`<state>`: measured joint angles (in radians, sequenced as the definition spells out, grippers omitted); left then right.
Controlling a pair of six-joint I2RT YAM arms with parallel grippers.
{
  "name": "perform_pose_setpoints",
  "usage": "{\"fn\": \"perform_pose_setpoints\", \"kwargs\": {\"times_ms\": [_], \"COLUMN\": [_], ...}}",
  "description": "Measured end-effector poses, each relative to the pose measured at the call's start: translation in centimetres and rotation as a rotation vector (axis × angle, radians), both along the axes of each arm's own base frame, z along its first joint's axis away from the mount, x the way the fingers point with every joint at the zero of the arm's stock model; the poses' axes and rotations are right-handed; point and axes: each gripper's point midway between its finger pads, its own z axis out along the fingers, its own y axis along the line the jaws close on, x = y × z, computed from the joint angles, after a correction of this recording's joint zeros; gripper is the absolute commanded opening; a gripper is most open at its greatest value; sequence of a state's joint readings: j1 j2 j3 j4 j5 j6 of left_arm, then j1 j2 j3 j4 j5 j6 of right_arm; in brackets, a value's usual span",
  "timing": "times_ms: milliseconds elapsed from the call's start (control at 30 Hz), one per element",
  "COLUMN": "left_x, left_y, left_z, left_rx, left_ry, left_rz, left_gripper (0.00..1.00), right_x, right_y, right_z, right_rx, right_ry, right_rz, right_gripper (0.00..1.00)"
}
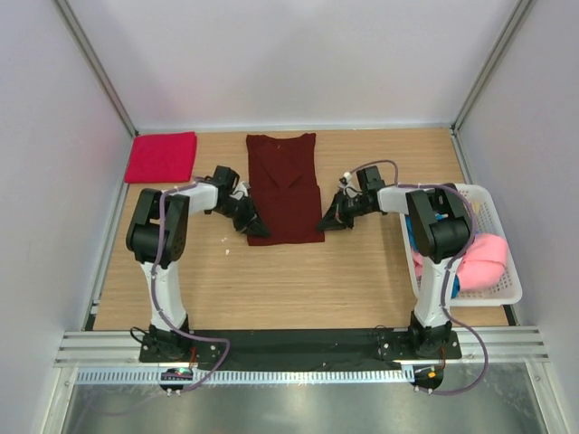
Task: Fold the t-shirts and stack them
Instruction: Fold the tshirt
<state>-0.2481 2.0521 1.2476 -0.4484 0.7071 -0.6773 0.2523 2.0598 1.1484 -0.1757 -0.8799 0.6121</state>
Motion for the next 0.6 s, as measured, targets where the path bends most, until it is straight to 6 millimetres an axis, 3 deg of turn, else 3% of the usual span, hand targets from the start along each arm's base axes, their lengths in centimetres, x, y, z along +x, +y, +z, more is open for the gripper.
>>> {"fn": "perform_pose_setpoints", "kwargs": {"times_ms": [133,333,467,600], "left_x": [-1.8,-1.2,-1.8,-4.2], "left_y": [0.5,-0.4,0.3,1.4], "left_z": [1.2,3.6,2.1,-0.5], "left_rx": [0.039,0.021,0.063,0.074], "left_ry": [0.019,-0.033,-0.013,0.072], "left_rz": [-0.003,-0.005,0.003,0.006], "left_gripper": [0.16,0.15,0.12,0.10], "right_x": [-0.5,-0.3,-1.3,-3.5], "right_y": [0.6,4.7,5.1,2.6], "right_z": [2.5,4.9,3.2,-0.4], "right_rx": [-0.001,0.044,0.051,0.008], "right_ry": [-0.048,-0.129,-0.103,0.006], "right_rz": [0.018,0.093,0.107,0.066], "right_gripper": [0.01,0.01,0.01,0.01]}}
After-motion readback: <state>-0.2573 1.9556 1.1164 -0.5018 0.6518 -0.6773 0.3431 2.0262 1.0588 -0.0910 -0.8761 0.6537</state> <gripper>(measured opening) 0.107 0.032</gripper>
